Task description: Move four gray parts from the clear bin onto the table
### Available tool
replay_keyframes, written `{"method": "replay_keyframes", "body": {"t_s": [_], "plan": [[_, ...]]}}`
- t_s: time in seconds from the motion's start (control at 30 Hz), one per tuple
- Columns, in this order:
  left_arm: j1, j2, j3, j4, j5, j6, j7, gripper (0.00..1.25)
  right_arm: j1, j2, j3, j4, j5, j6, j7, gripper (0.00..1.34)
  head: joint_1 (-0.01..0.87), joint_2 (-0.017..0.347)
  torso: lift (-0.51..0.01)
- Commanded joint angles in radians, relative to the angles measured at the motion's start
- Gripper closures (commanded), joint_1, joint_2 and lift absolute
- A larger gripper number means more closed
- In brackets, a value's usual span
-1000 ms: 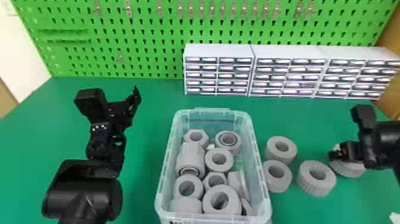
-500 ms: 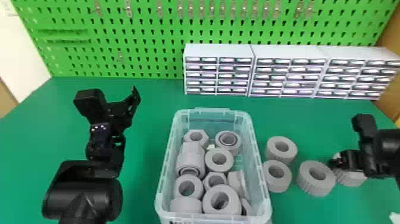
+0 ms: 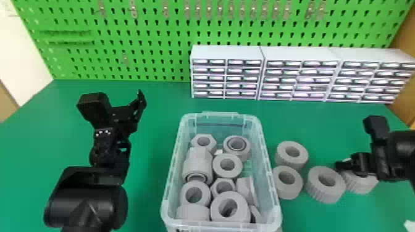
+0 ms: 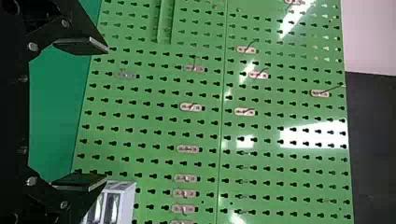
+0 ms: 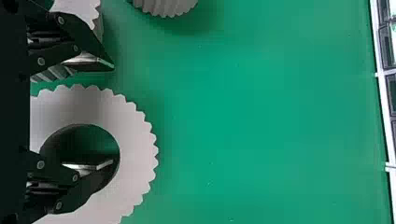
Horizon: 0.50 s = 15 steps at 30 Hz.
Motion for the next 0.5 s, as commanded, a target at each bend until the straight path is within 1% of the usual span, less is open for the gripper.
{"method": "replay_keyframes", "body": {"t_s": [0.0, 0.1, 0.2, 0.3, 0.47], "plan": [[0.000, 0.000, 0.001, 0.000, 0.000, 0.000, 0.000, 0.30, 0.003, 0.000, 0.008, -0.002, -0.003, 0.000, 0.000, 0.53, 0.693, 0.072, -0.052], [0.000, 0.000, 0.001, 0.000, 0.000, 0.000, 0.000, 0.30, 0.003, 0.000, 0.012, -0.025, -0.022, 0.006, 0.000, 0.52, 0.693, 0.072, -0.052], [0.000, 0.000, 0.001, -0.001, 0.000, 0.000, 0.000, 0.30, 0.004, -0.002, 0.031, -0.096, -0.040, 0.028, 0.000, 0.53, 0.693, 0.072, -0.052], [-0.001, 0.000, 0.001, 0.000, 0.000, 0.000, 0.000, 0.30, -0.002, 0.004, 0.023, -0.179, -0.054, 0.046, 0.000, 0.53, 0.693, 0.072, -0.052], [-0.003, 0.000, -0.003, 0.000, -0.005, 0.000, 0.000, 0.30, -0.026, 0.001, 0.040, -0.306, -0.098, 0.072, 0.000, 0.53, 0.693, 0.072, -0.052]]}}
